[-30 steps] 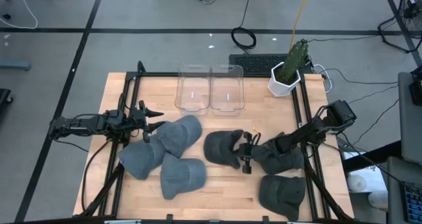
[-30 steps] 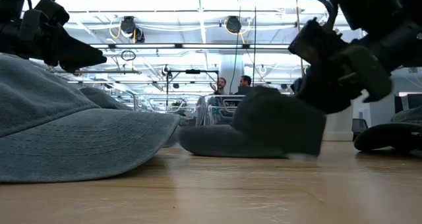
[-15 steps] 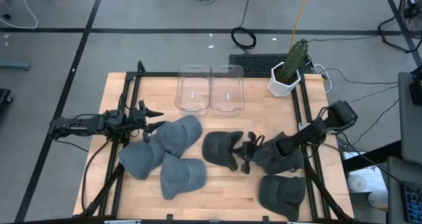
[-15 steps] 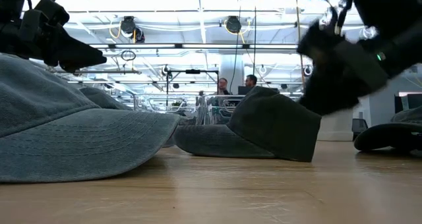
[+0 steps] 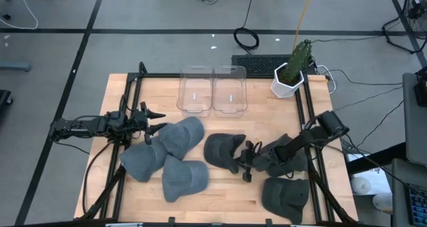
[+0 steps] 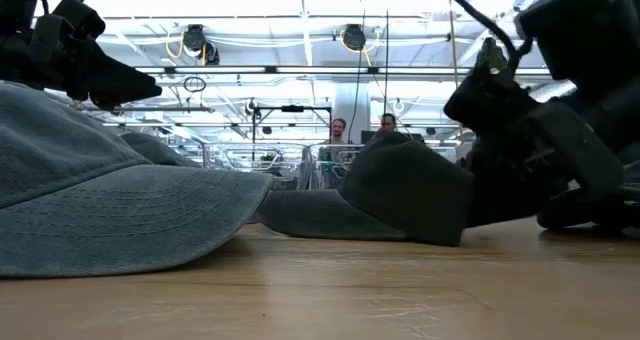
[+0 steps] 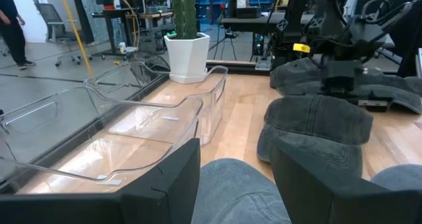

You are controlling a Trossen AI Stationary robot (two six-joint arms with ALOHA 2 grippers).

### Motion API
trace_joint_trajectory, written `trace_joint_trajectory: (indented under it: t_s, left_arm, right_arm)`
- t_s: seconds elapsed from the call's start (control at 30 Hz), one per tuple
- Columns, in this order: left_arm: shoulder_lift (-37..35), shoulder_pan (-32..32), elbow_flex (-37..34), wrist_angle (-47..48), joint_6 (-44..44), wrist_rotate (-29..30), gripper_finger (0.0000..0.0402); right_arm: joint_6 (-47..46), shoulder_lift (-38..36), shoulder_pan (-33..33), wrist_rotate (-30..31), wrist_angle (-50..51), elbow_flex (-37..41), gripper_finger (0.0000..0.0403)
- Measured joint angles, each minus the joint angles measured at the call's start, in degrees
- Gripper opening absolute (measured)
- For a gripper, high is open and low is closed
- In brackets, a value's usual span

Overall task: Pick & Place hat
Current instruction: Put the top black cap into the left transparent bin

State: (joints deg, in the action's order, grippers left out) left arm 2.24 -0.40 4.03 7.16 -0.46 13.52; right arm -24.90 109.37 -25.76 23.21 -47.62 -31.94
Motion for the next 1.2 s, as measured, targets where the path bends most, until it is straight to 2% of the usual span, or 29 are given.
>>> trace_joint_trajectory:
  t_s: [0.07, 0.23, 0.37, 0.5, 0.63, 0.73, 0.87, 1.07, 1.2]
  left_arm:
    - [0.0, 0.0, 0.0, -0.11, -0.01, 0.02, 0.0191]
    - [0.0, 0.0, 0.0, -0.11, 0.0, 0.01, 0.0191]
    - [0.0, 0.0, 0.0, -0.13, 0.0, 0.01, 0.0191]
    - [0.0, 0.0, 0.0, -0.13, 0.0, 0.01, 0.0191]
    - [0.0, 0.0, 0.0, -0.13, 0.0, 0.01, 0.0191]
    - [0.0, 0.0, 0.0, -0.11, 0.0, 0.0, 0.0191]
    - [0.0, -0.04, 0.0, -0.11, -0.01, 0.0, 0.0191]
    - [0.0, -0.03, 0.0, -0.11, 0.0, 0.01, 0.0191]
    - [0.0, -0.02, 0.0, -0.11, 0.0, 0.02, 0.0191]
  right_arm:
    - [2.96, 0.76, -0.15, 3.53, -1.8, 0.0, 0.0]
    - [8.59, 1.78, 0.05, 5.58, -8.79, 0.09, 0.0]
    - [12.57, 1.65, 0.03, 10.11, -15.56, 0.07, 0.0]
    - [15.83, 1.57, 0.25, 10.7, -21.05, 0.07, 0.0]
    - [23.11, 1.56, -0.58, 11.13, -21.91, 0.07, 0.0]
    - [30.52, 1.56, -1.69, 11.13, -18.31, 0.07, 0.0005]
    - [33.6, 0.65, -2.87, 11.16, -11.16, 0.04, 0.0053]
    - [37.19, -2.37, -4.1, 13.45, -1.35, -0.29, 0.0178]
    - [42.02, -2.73, -4.15, 15.57, 5.34, -2.45, 0.024]
